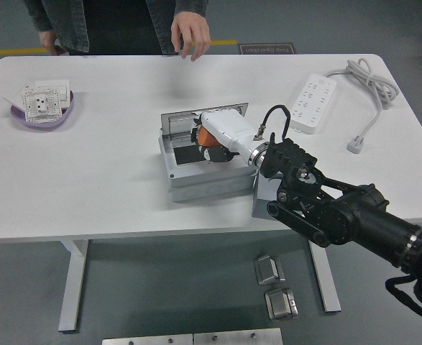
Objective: Pick up the cylinder from the cube,place it in the box,flap close box
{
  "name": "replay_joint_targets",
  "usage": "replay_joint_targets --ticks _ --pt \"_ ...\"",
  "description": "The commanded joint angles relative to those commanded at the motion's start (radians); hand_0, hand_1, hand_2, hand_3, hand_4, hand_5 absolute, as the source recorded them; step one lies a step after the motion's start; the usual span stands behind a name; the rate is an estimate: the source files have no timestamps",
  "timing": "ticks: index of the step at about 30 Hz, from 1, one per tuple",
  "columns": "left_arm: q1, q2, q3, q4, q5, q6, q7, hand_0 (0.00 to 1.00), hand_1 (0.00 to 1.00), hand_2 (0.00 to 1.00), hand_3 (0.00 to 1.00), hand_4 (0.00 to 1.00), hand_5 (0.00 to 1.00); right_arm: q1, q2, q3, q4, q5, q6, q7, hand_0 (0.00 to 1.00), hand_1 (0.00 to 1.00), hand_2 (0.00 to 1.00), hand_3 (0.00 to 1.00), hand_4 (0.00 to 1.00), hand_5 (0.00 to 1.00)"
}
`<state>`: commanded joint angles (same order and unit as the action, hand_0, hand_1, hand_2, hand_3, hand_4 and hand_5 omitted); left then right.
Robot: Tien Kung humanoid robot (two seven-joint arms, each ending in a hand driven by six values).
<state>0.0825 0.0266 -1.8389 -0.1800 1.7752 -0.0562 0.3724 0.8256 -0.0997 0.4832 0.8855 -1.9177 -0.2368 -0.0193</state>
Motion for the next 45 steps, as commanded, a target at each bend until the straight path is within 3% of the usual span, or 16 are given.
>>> replay_joint_targets --ticks 1,6,7,12,13,22,29,34,40,42,43,45 --pt "-0.001 0.001 0.002 0.0 -0.001 0.001 -0.001 0.695 0.706 0.663 0.824 0.56 0.076 0.006 0.004 -0.004 -0.011 -0.012 0.01 -0.005 0.306 0.231 0.393 0.312 0.002 0.002" --pt "-0.003 0.002 0.01 0.0 -0.008 0.003 -0.008 0.695 0.706 0.663 0.824 0.56 0.076 0.022 0.019 -0.02 -0.043 -0.045 0.028 -0.012 0.306 0.231 0.393 0.312 0.002 0.002" --pt "-0.004 0.002 0.011 0.0 -0.008 0.004 -0.009 0.695 0.706 0.662 0.824 0.561 0.08 0.024 0.021 -0.024 -0.046 -0.048 0.028 -0.011 0.604 0.639 0.679 0.729 0.411 0.077" --pt "-0.004 0.001 0.009 0.0 -0.006 0.005 -0.011 0.695 0.706 0.662 0.824 0.561 0.08 0.024 0.024 -0.041 -0.049 -0.047 0.018 -0.003 0.604 0.639 0.679 0.729 0.411 0.077" --pt "-0.004 0.0 0.011 0.0 -0.008 0.006 -0.011 0.693 0.704 0.659 0.82 0.557 0.081 0.024 0.024 -0.043 -0.048 -0.047 0.015 -0.001 0.833 0.781 0.821 0.958 0.754 0.177" --pt "-0.007 -0.001 0.017 0.0 -0.016 0.009 -0.015 0.694 0.703 0.656 0.813 0.553 0.082 0.018 0.021 -0.041 -0.02 -0.044 -0.008 0.01 0.854 0.789 0.83 0.982 0.798 0.206" --pt "-0.003 -0.006 0.024 0.0 -0.022 0.009 -0.016 0.693 0.704 0.654 0.809 0.546 0.081 -0.006 -0.013 -0.014 0.045 -0.02 -0.034 0.019 0.853 0.787 0.827 0.979 0.823 0.226" --pt "0.004 -0.013 0.033 0.0 -0.031 0.009 -0.017 0.691 0.704 0.652 0.803 0.539 0.082 -0.034 -0.089 0.002 0.149 0.071 -0.05 0.025 0.843 0.778 0.81 0.961 0.834 0.235" --pt "0.011 -0.017 0.01 0.0 -0.009 0.007 -0.014 0.689 0.703 0.648 0.792 0.531 0.083 -0.02 -0.208 0.034 0.297 0.207 -0.029 0.008 0.838 0.751 0.78 0.929 0.83 0.245" --pt "0.011 -0.016 0.005 0.0 -0.002 0.007 -0.012 0.689 0.703 0.648 0.792 0.531 0.083 -0.002 -0.227 0.05 0.334 0.231 -0.018 0.001 0.838 0.751 0.78 0.929 0.83 0.245" --pt "0.01 -0.016 0.004 0.0 -0.001 0.006 -0.012 0.69 0.703 0.642 0.783 0.525 0.085 0.008 -0.232 0.058 0.347 0.238 -0.013 -0.002 0.799 0.711 0.749 0.881 0.778 0.235" --pt "0.007 -0.014 0.008 0.0 -0.004 0.006 -0.011 0.69 0.703 0.642 0.783 0.525 0.085 0.032 -0.231 0.072 0.343 0.249 -0.005 -0.001 0.799 0.711 0.749 0.881 0.778 0.235"
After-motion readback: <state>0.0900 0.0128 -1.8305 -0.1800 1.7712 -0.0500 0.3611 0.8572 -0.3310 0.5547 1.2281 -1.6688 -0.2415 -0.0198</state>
